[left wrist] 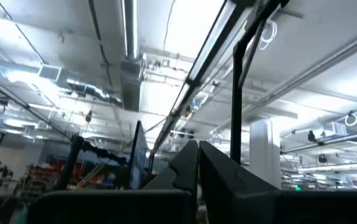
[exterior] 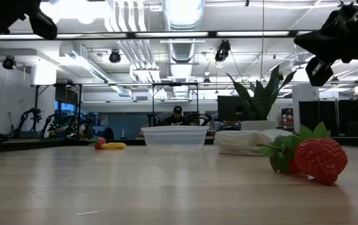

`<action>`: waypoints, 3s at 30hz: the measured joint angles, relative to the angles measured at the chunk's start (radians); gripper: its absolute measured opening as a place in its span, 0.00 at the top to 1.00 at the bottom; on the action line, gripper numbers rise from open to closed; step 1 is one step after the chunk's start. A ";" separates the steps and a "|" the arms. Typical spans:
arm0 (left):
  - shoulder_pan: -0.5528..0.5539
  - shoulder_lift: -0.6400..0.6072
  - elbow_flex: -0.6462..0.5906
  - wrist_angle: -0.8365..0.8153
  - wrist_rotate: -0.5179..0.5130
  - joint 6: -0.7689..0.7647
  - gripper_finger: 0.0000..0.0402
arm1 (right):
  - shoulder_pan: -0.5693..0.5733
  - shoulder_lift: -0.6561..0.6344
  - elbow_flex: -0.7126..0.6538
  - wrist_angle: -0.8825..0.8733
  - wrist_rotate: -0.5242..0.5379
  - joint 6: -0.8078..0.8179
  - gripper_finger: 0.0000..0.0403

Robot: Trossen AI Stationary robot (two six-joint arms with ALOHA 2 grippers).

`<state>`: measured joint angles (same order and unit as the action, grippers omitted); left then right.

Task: Pick and placing Produce into tupperware
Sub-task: Put the corn into the transparent bin

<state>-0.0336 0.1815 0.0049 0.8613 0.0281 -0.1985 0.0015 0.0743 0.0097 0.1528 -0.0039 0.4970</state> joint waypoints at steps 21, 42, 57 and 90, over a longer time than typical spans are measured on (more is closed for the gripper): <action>0.001 0.311 0.158 -0.428 -0.402 -0.347 1.00 | 0.000 0.408 0.281 -0.180 0.321 -0.148 0.98; 0.027 0.790 0.740 -1.444 -0.267 -0.430 1.00 | 0.000 0.713 0.443 -0.170 0.321 -0.237 0.98; 0.265 1.220 0.963 -1.509 -0.007 0.216 1.00 | 0.000 0.735 0.442 -0.171 0.320 -0.300 0.98; 0.598 1.353 0.968 -1.541 -0.011 0.525 0.65 | 0.000 0.741 0.439 -0.171 0.320 -0.288 0.98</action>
<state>0.5640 1.5349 0.9734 -0.6795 0.0169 0.3263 0.0013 0.8150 0.4492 -0.0181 0.3161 0.2089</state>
